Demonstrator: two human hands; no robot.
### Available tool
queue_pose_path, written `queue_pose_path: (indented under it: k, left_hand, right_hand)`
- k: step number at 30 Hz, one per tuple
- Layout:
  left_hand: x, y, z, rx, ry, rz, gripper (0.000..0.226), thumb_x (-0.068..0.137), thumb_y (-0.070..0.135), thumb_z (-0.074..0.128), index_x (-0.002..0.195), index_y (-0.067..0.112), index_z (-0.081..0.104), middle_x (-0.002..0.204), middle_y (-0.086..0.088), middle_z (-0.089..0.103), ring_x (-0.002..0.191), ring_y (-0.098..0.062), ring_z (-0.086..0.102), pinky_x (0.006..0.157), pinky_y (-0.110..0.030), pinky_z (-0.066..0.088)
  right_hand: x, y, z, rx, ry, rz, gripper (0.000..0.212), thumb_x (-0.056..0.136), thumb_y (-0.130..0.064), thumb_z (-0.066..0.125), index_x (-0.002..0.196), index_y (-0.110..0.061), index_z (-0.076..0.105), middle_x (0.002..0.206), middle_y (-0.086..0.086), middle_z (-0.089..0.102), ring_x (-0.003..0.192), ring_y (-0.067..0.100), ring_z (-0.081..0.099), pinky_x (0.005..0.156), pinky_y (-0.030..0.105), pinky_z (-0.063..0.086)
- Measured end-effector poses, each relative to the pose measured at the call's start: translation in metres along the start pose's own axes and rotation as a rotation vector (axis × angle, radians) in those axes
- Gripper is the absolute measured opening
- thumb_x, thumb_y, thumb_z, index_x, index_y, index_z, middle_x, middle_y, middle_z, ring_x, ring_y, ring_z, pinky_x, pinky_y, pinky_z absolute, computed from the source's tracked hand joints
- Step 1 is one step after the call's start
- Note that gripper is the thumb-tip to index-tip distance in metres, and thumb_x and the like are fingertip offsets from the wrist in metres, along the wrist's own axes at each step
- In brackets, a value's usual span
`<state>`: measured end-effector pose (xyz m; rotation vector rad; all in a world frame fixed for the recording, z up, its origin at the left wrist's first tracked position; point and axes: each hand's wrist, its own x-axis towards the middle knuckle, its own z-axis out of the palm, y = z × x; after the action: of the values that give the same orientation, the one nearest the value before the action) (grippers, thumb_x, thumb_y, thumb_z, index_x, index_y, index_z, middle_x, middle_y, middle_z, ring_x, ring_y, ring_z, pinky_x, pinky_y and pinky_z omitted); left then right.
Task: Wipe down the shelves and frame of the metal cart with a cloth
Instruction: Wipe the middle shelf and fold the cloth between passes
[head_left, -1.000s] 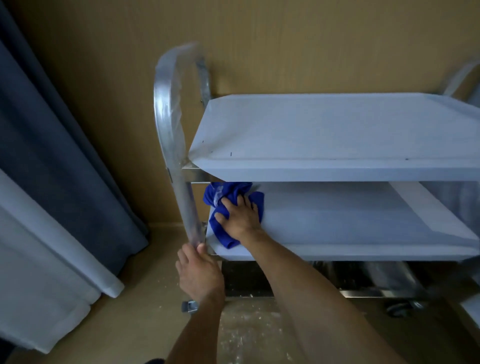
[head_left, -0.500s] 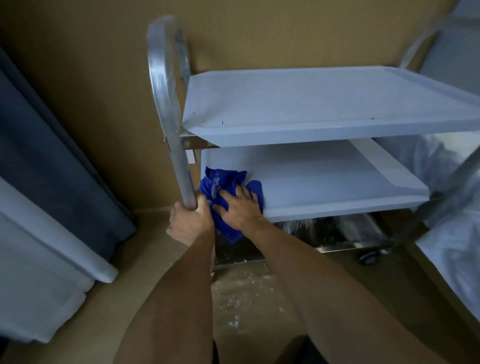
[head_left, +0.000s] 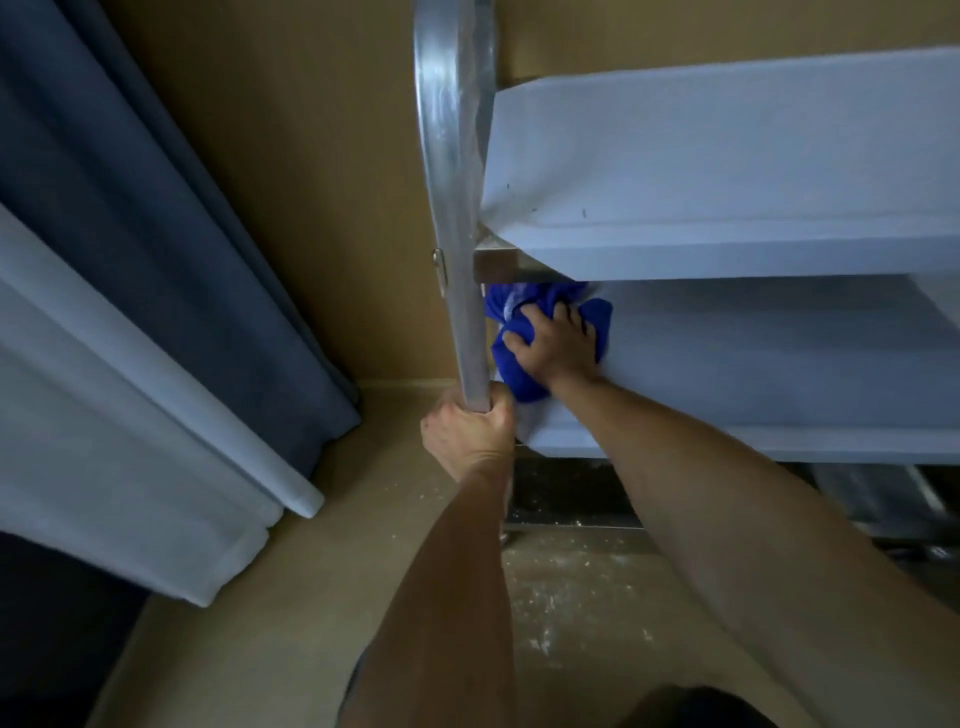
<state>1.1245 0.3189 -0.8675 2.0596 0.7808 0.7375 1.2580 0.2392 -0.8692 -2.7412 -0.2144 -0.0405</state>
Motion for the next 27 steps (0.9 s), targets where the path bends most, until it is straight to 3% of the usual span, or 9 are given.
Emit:
queue_pose_path:
  k: [7, 10, 13, 19, 21, 24, 27]
  left_hand:
    - [-0.020, 0.022, -0.011, 0.065, 0.008, -0.224, 0.028, 0.083, 0.049, 0.059, 0.079, 0.021, 0.059, 0.072, 0.001, 0.057, 0.070, -0.022, 0.058, 0.074, -0.033, 0.048]
    - [-0.026, 0.024, -0.015, 0.089, -0.012, -0.291, 0.039, 0.081, 0.057, 0.050, 0.087, 0.020, 0.059, 0.078, -0.002, 0.059, 0.075, -0.024, 0.060, 0.082, -0.039, 0.052]
    - [-0.032, 0.025, -0.016, 0.050, -0.021, -0.314, 0.043, 0.080, 0.059, 0.048, 0.097, 0.021, 0.057, 0.084, -0.003, 0.060, 0.079, -0.026, 0.062, 0.080, -0.044, 0.055]
    - [-0.063, 0.004, -0.013, 0.180, 0.022, -0.258, 0.065, 0.082, 0.065, 0.048, 0.113, 0.008, 0.048, 0.106, -0.019, 0.056, 0.096, -0.040, 0.058, 0.084, -0.050, 0.047]
    - [-0.096, 0.002, -0.009, 0.237, 0.064, -0.178, 0.057, 0.093, 0.057, 0.042, 0.109, 0.003, 0.047, 0.104, -0.024, 0.054, 0.094, -0.041, 0.056, 0.080, -0.048, 0.042]
    - [-0.143, 0.023, 0.010, 0.287, -0.040, -0.047, 0.050, 0.098, 0.048, 0.032, 0.092, 0.005, 0.055, 0.086, -0.018, 0.056, 0.077, -0.034, 0.056, 0.076, -0.044, 0.047]
    - [-0.158, 0.069, 0.048, 0.301, -0.117, 0.059, 0.048, 0.095, 0.043, 0.031, 0.090, 0.003, 0.058, 0.090, -0.024, 0.060, 0.080, -0.043, 0.061, 0.071, -0.045, 0.048]
  right_hand:
    - [-0.130, 0.076, -0.046, -0.134, 0.029, -0.035, 0.049, 0.095, -0.060, 0.038, 0.140, -0.039, 0.038, 0.154, 0.009, 0.036, 0.142, 0.030, 0.030, 0.116, 0.049, 0.018]
    - [-0.148, 0.142, -0.072, -0.143, 0.092, 0.137, 0.047, 0.098, -0.058, 0.034, 0.141, -0.038, 0.038, 0.154, 0.011, 0.036, 0.143, 0.030, 0.029, 0.117, 0.050, 0.018]
    - [-0.155, 0.220, -0.104, -0.141, 0.139, 0.352, 0.051, 0.099, -0.056, 0.033, 0.144, -0.033, 0.036, 0.155, 0.015, 0.033, 0.144, 0.034, 0.027, 0.116, 0.051, 0.020]
    - [-0.153, 0.363, -0.177, -0.159, 0.154, 0.600, 0.056, 0.102, -0.054, 0.031, 0.151, -0.027, 0.026, 0.158, 0.022, 0.023, 0.145, 0.043, 0.020, 0.117, 0.054, 0.018]
    - [-0.147, 0.375, -0.182, -0.165, 0.134, 0.665, 0.058, 0.102, -0.053, 0.030, 0.153, -0.026, 0.024, 0.158, 0.024, 0.020, 0.146, 0.044, 0.017, 0.118, 0.055, 0.017]
    - [-0.145, 0.348, -0.171, -0.195, 0.124, 0.707, 0.058, 0.101, -0.051, 0.027, 0.153, -0.025, 0.024, 0.158, 0.025, 0.021, 0.144, 0.044, 0.019, 0.117, 0.054, 0.018]
    - [-0.141, 0.304, -0.158, -0.184, 0.092, 0.509, 0.054, 0.097, -0.051, 0.031, 0.144, -0.024, 0.035, 0.150, 0.024, 0.034, 0.140, 0.042, 0.029, 0.112, 0.054, 0.025]
